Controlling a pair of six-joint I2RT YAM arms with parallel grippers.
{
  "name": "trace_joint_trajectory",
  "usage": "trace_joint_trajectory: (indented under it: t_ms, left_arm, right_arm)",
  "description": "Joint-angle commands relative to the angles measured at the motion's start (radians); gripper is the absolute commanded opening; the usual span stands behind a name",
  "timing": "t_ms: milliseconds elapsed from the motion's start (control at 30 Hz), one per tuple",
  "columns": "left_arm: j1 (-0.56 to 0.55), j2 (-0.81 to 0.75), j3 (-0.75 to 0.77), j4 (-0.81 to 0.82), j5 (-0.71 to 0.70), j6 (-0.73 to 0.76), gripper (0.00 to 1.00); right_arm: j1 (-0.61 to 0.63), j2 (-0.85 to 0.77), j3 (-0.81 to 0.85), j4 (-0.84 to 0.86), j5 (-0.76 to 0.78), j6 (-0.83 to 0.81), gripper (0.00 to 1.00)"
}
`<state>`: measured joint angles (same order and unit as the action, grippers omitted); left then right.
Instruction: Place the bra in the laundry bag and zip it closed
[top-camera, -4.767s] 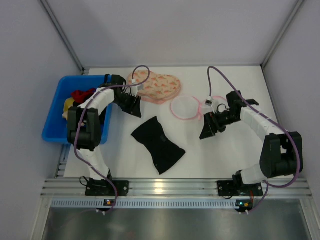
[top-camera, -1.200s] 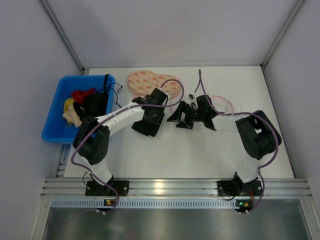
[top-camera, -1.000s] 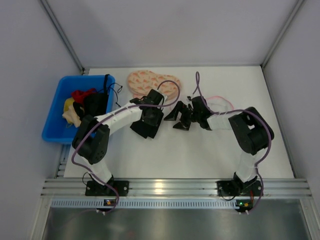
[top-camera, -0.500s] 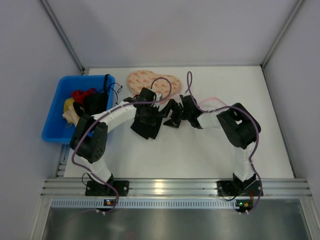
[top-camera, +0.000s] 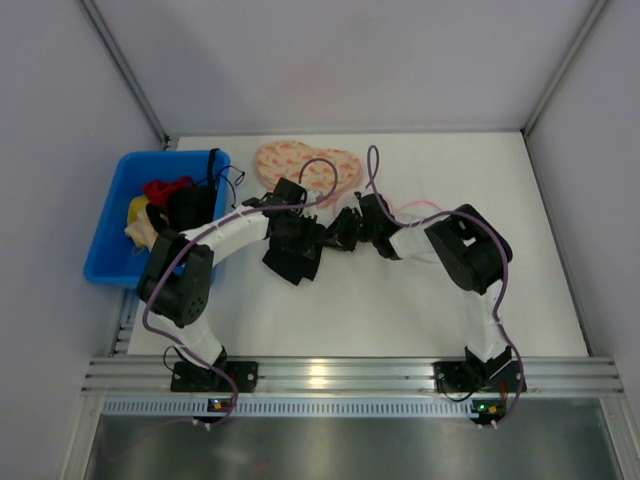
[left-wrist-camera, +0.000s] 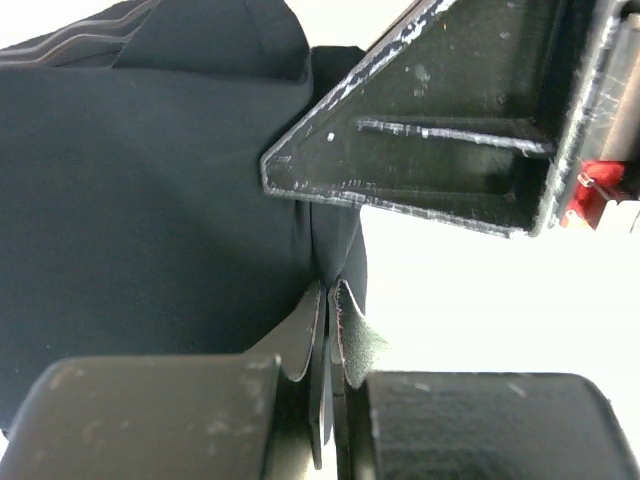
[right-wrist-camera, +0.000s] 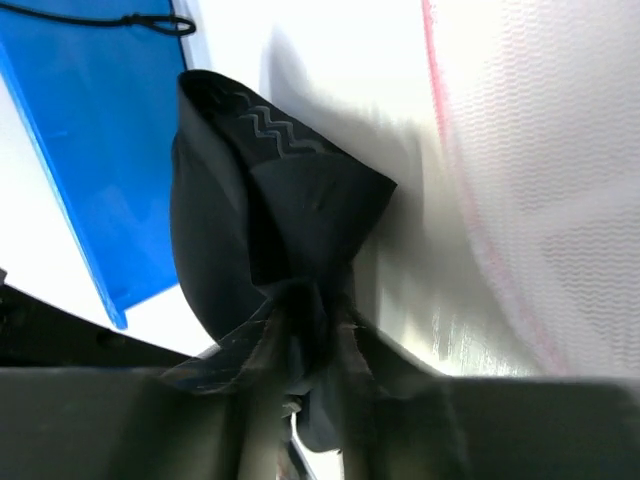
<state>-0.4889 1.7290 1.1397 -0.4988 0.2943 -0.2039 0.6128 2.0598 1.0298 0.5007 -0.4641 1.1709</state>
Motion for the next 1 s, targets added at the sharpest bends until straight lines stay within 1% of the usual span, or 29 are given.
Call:
trace_joint_trajectory:
  t_ms: [0,67,100,133,167,200,233,300,333,367,400,433,467,500,533,567,667,800,967]
  left_arm:
    - [0.003,-0.057,-0.017,0.042,0.014,-0.014,0.02]
    - [0.003,-0.077,-0.020,0.042,-0.004,-0.005,0.06]
    - [0.003,-0.086,-0.021,0.040,-0.015,0.000,0.14]
    - [0.003,-0.098,-0.021,0.040,-0.041,0.004,0.18]
    - [0.003,-0.130,-0.024,0.040,-0.056,0.008,0.29]
    - [0.003,-0.150,-0.027,0.040,-0.076,0.017,0.38]
    - [0.001,-0.170,-0.040,0.037,-0.116,0.024,0.50]
    - [-0.016,-0.244,-0.055,0.034,-0.174,0.066,0.62]
    - [-0.043,-0.290,-0.076,0.034,-0.248,0.086,0.77]
    - [-0.063,-0.310,-0.084,0.032,-0.280,0.106,0.79]
    - [-0.086,-0.327,-0.092,0.028,-0.323,0.145,0.87]
    - [-0.111,-0.341,-0.103,0.028,-0.364,0.165,0.90]
    - [-0.167,-0.359,-0.107,0.028,-0.439,0.194,0.90]
    - [-0.197,-0.361,-0.107,0.029,-0.481,0.195,0.91]
    - [-0.256,-0.356,-0.109,0.029,-0.521,0.228,0.91]
    - [-0.287,-0.345,-0.107,0.028,-0.602,0.250,0.91]
    - [-0.359,-0.307,-0.100,0.029,-0.670,0.261,0.91]
    - [-0.387,-0.247,-0.087,0.032,-0.780,0.265,0.92]
    - [-0.392,-0.166,-0.066,0.048,-0.863,0.262,0.91]
  right_arm:
    - [0.019,-0.016,0.003,0.099,-0.013,-0.013,0.11]
    - [0.019,-0.026,-0.004,0.105,-0.018,-0.019,0.03]
    - [0.019,-0.030,-0.005,0.105,-0.018,-0.019,0.00]
    - [0.019,-0.038,-0.008,0.105,-0.018,-0.019,0.00]
    - [0.019,-0.041,-0.011,0.107,-0.018,-0.007,0.00]
    - [0.019,-0.047,-0.014,0.108,-0.018,0.001,0.00]
    - [0.019,-0.055,-0.017,0.107,-0.018,0.009,0.00]
    - [0.022,-0.067,-0.028,0.110,-0.010,0.042,0.00]
    - [0.024,-0.075,-0.036,0.108,-0.008,0.056,0.00]
    - [0.027,-0.081,-0.037,0.110,-0.005,0.081,0.00]
    - [0.028,-0.082,-0.040,0.105,-0.005,0.093,0.00]
    - [0.031,-0.090,-0.042,0.105,-0.004,0.104,0.00]
    - [0.034,-0.092,-0.045,0.107,-0.004,0.133,0.00]
    - [0.038,-0.096,-0.045,0.111,-0.004,0.145,0.00]
    - [0.041,-0.098,-0.045,0.111,-0.004,0.154,0.00]
    - [0.047,-0.101,-0.042,0.110,-0.005,0.170,0.00]
    - [0.059,-0.112,-0.043,0.110,-0.005,0.219,0.00]
    - [0.064,-0.121,-0.056,0.130,-0.005,0.265,0.00]
    - [0.067,-0.130,-0.077,0.160,-0.007,0.320,0.00]
